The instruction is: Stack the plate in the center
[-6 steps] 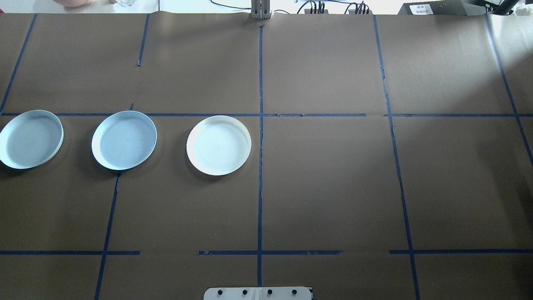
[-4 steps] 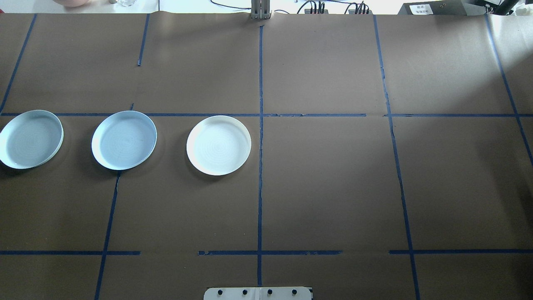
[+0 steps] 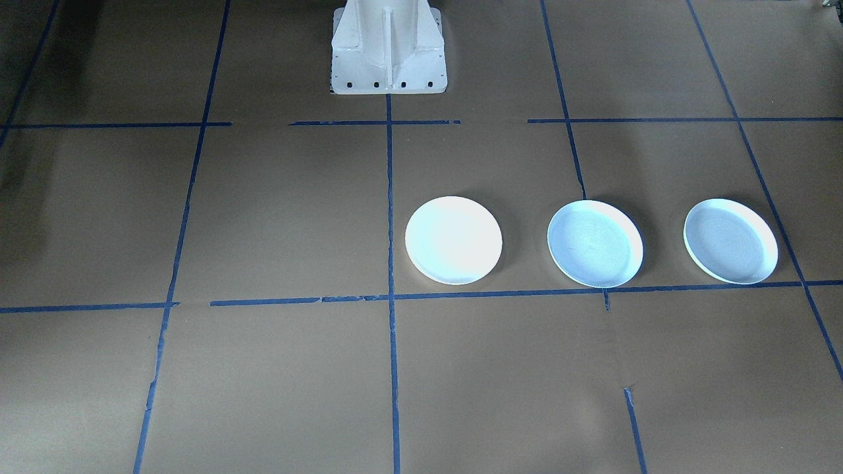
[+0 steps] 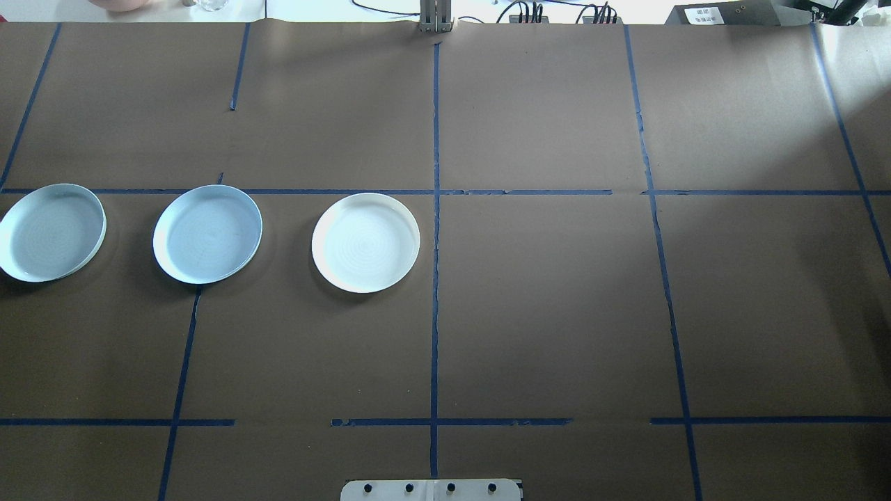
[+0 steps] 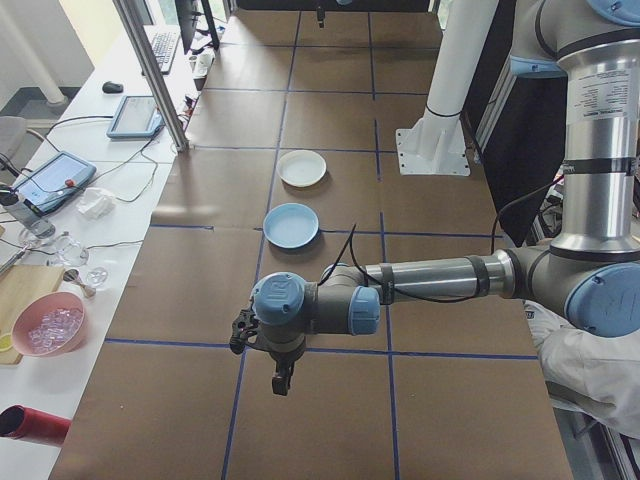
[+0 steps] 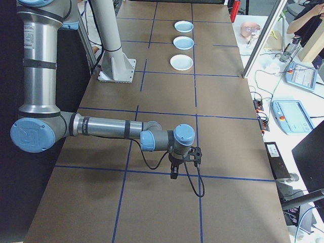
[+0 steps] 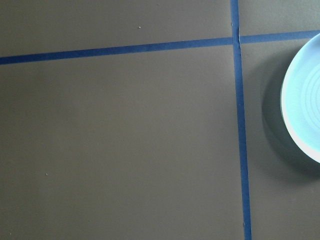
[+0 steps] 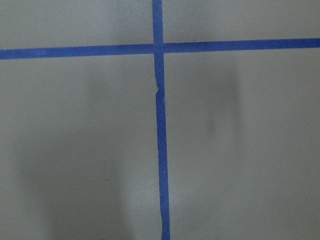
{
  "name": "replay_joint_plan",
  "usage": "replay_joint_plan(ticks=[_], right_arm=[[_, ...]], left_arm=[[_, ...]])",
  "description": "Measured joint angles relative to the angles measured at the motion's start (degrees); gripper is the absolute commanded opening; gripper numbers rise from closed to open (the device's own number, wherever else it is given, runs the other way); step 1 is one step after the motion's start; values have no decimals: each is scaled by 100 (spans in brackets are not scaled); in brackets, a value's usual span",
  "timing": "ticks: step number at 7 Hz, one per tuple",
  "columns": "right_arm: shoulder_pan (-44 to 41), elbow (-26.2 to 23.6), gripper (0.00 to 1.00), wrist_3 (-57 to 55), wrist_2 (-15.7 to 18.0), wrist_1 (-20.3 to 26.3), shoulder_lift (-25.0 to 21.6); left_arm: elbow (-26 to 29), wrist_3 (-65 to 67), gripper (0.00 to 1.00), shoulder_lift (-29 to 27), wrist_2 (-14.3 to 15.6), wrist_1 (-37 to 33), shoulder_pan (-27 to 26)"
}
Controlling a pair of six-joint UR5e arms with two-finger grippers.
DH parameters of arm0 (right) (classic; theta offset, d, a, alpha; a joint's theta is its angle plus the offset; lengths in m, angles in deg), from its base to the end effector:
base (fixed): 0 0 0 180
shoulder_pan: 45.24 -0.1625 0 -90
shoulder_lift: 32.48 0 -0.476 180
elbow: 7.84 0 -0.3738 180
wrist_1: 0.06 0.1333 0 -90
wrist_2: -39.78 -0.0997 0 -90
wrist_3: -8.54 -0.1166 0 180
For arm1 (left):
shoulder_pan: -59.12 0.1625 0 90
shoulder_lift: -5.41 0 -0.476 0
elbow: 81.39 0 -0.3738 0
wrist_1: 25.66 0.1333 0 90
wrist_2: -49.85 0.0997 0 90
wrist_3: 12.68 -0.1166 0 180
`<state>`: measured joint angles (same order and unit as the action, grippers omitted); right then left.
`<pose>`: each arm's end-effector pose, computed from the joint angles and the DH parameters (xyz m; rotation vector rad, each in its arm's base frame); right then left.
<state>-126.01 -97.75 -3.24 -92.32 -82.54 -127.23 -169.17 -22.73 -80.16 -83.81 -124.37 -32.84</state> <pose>-0.0156 -0.4399 0.7502 -0.0900 -0.7305 0.0253 -0.0677 -0.4351 0.7611 0.1138 0.7549 0.1480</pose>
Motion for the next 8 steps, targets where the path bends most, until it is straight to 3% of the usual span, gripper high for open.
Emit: replay_joint_plan(ticks=[3, 5, 8], right_arm=[[0, 0, 100, 0, 0, 3, 0], [0, 2, 100, 0, 0, 4, 0], [0, 3, 100, 0, 0, 0, 0]], left_arm=[[944, 445, 100, -272, -1027, -977, 198], [1373, 1683, 100, -444, -1189, -1960, 557], [2340, 2732, 98, -951, -1215, -2865, 988]])
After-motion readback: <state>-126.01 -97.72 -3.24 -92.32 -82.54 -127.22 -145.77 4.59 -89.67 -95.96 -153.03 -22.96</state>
